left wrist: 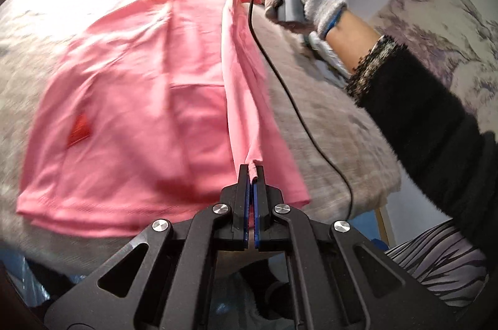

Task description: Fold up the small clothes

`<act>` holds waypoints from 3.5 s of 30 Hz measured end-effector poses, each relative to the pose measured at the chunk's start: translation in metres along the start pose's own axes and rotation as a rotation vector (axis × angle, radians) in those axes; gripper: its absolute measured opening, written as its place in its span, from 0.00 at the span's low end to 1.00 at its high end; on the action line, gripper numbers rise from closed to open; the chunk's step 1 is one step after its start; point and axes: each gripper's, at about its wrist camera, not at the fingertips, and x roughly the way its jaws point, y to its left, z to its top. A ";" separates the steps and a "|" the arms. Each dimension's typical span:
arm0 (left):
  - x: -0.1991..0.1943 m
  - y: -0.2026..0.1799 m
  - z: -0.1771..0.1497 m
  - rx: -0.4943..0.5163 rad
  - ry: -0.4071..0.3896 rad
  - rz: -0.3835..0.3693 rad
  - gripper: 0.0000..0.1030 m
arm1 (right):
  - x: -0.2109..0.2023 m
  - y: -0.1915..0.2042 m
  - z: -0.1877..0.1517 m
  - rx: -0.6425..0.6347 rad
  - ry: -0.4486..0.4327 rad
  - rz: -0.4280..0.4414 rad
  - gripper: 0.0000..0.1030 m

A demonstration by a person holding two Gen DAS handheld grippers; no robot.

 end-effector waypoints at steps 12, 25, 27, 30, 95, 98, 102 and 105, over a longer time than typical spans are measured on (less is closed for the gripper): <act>-0.004 0.019 -0.007 -0.008 0.054 0.049 0.00 | 0.065 0.076 -0.005 -0.136 0.121 0.051 0.12; -0.075 0.049 0.048 0.107 0.049 0.170 0.06 | 0.020 -0.061 0.017 0.267 -0.009 0.317 0.41; -0.080 0.059 0.069 0.116 0.048 0.227 0.06 | 0.034 -0.069 0.014 0.294 0.016 0.303 0.41; -0.088 0.071 0.105 0.135 -0.005 0.322 0.06 | 0.050 -0.062 0.013 0.278 0.034 0.291 0.38; -0.088 0.124 0.140 -0.075 -0.014 0.292 0.06 | 0.057 0.070 0.101 -0.015 -0.051 0.161 0.31; -0.086 0.113 0.137 -0.045 -0.010 0.277 0.06 | -0.005 0.053 0.078 0.005 -0.084 0.175 0.31; -0.079 0.107 0.127 -0.045 0.037 0.232 0.10 | -0.086 0.024 0.028 0.053 -0.095 0.205 0.31; -0.069 0.105 0.112 -0.048 0.103 0.185 0.36 | -0.132 0.006 -0.028 0.083 -0.068 0.206 0.35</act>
